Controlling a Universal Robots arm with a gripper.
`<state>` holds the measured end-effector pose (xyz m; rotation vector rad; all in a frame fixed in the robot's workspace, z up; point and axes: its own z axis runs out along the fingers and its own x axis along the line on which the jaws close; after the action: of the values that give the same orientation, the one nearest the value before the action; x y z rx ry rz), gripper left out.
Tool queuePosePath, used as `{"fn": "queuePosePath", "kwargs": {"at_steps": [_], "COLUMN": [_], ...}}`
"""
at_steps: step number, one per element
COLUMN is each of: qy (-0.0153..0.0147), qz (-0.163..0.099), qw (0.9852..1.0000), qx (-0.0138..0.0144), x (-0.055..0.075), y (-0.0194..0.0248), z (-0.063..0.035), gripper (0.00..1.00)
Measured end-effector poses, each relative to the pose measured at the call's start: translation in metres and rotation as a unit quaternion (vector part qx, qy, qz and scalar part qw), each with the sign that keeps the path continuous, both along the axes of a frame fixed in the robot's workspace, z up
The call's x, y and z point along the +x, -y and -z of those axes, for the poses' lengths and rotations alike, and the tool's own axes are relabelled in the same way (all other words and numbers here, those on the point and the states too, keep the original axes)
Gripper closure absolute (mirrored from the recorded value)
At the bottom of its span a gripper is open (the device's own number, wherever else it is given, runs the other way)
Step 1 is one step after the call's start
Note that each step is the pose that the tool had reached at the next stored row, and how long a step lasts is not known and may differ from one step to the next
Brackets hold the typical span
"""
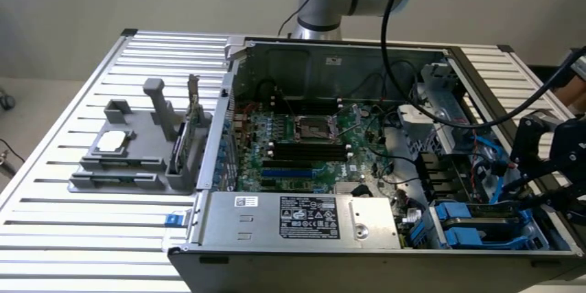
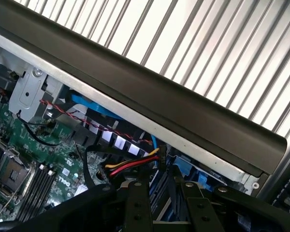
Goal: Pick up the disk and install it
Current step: 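Insert the disk into the insertion slot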
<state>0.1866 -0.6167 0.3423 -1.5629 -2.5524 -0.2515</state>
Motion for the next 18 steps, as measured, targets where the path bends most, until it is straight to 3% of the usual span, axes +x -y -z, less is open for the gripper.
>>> {"fn": "queuePosePath", "kwargs": {"at_steps": [15,17,18], "qy": [-0.0001,-0.0001,-0.0001], "qz": [0.004,0.005,0.006], "qw": [1.0,1.0,1.0], "qx": [0.002,0.0021,0.0022], "x": [0.003,0.003,0.003], "y": [-0.0003,-0.0004,-0.0005], "z": [0.0047,0.0051,0.0053], "gripper": [0.69,0.72,0.79]}}
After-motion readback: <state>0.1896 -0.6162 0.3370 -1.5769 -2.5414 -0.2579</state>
